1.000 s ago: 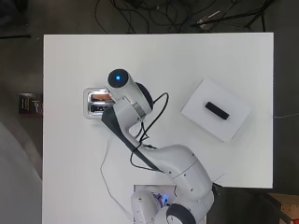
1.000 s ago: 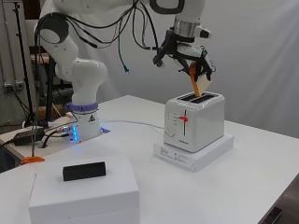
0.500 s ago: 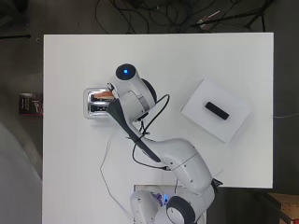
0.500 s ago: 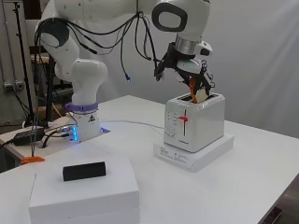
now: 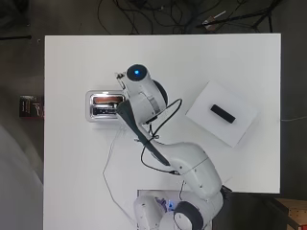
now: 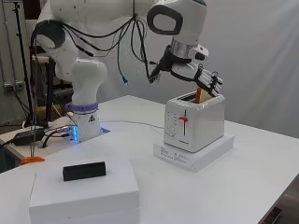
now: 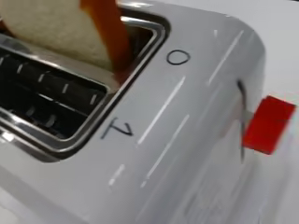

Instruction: Teleoperate dual arm-hand system to toast a bread

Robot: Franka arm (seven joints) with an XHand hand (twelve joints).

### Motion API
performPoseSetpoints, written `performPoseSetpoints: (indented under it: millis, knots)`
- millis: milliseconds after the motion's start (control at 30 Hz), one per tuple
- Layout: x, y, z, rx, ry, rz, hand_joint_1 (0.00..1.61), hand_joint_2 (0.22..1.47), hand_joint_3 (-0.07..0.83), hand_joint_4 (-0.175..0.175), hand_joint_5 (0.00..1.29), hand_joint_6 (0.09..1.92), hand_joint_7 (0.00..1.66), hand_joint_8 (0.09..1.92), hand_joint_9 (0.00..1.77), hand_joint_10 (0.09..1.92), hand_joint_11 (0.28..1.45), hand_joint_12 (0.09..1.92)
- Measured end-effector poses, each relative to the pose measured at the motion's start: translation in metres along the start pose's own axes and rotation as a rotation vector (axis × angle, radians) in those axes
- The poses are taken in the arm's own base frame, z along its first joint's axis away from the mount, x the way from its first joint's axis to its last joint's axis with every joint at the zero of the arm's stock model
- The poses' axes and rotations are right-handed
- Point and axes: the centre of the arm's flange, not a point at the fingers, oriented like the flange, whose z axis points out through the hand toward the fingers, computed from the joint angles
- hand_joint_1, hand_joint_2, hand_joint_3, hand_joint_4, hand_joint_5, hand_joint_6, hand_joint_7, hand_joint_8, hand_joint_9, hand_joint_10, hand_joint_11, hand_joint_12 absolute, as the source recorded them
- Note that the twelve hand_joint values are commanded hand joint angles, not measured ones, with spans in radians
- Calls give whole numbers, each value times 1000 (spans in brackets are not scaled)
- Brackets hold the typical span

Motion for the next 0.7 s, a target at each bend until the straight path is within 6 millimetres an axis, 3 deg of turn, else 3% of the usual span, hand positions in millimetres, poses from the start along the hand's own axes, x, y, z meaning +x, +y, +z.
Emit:
performPoseSetpoints:
  millis: [133, 200, 267, 367, 400, 433, 467, 500, 567, 700]
  knots:
    - [-68, 16, -1, -74, 20, 283, 0, 999, 10, -55, 182, 87, 180, 87, 262, 87, 355, 87]
    - [-86, 21, 3, -117, -26, 400, 0, 1000, 8, -37, 191, 87, 169, 87, 254, 87, 360, 87]
    - [-83, 22, 5, -152, -43, 422, 0, 1004, 8, -27, 205, 87, 171, 87, 253, 87, 364, 87]
    - [-49, -3, -22, -157, 25, 276, 0, 1007, 5, -23, 237, 87, 217, 87, 337, 87, 405, 87]
    - [-33, -13, -30, -138, 61, 211, 0, 1024, 1, -38, 309, 87, 550, 356, 677, 517, 572, 569]
    - [-23, -20, -33, -114, 98, 167, 0, 1034, 0, -54, 395, 87, 865, 982, 1042, 1103, 753, 1145]
    - [-21, -20, -32, -92, 127, 157, 0, 1041, -1, -64, 456, 87, 1050, 1428, 1271, 1492, 837, 1517]
    - [-27, -13, -25, -74, 142, 174, 0, 1044, -1, -65, 503, 87, 1143, 1684, 1389, 1708, 871, 1722]
    - [-54, 8, -2, -46, 147, 244, 0, 1053, 1, -61, 558, 87, 1212, 1883, 1471, 1874, 931, 1877]
    - [-127, 49, 60, 27, 145, 415, 0, 1083, 6, -38, 652, 87, 1302, 1920, 1541, 1919, 1075, 1919]
